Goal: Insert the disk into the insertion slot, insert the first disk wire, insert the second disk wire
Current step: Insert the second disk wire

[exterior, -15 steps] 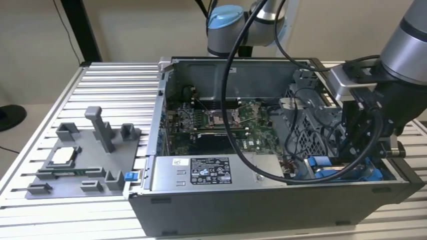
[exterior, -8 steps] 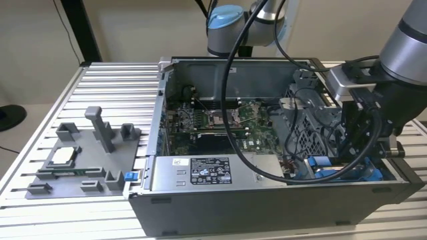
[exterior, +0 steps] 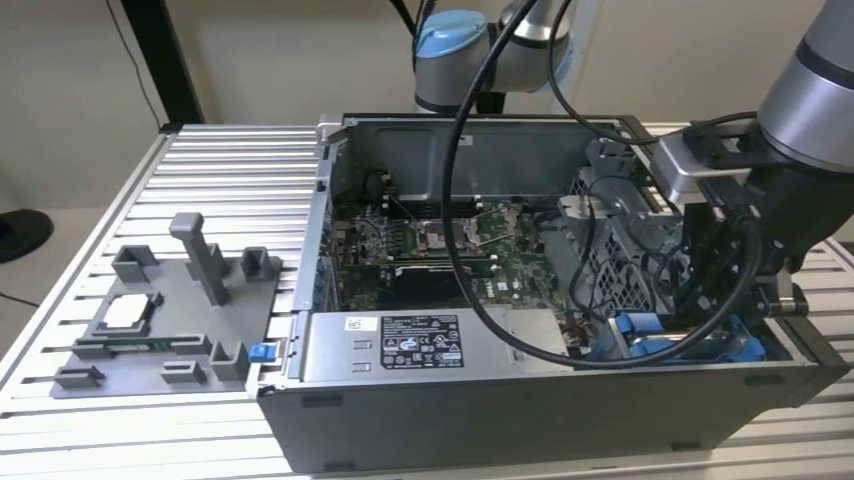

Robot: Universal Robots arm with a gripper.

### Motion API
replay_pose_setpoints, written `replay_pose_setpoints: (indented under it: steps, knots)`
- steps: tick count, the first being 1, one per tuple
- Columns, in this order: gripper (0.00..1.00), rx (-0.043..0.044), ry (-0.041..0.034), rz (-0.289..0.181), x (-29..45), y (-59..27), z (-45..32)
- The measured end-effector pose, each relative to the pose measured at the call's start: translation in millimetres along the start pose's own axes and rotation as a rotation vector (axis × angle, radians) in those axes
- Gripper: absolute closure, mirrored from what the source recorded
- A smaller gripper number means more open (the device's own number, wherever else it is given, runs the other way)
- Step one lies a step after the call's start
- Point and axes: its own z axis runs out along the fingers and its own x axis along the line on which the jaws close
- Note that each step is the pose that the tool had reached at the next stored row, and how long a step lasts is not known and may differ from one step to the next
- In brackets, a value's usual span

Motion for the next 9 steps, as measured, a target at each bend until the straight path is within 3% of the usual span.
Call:
replay_pose_setpoints:
  steps: [9]
  knots:
    - [1.0, 0.0019, 0.0006, 0.0, 0.5, 0.5, 8.5]
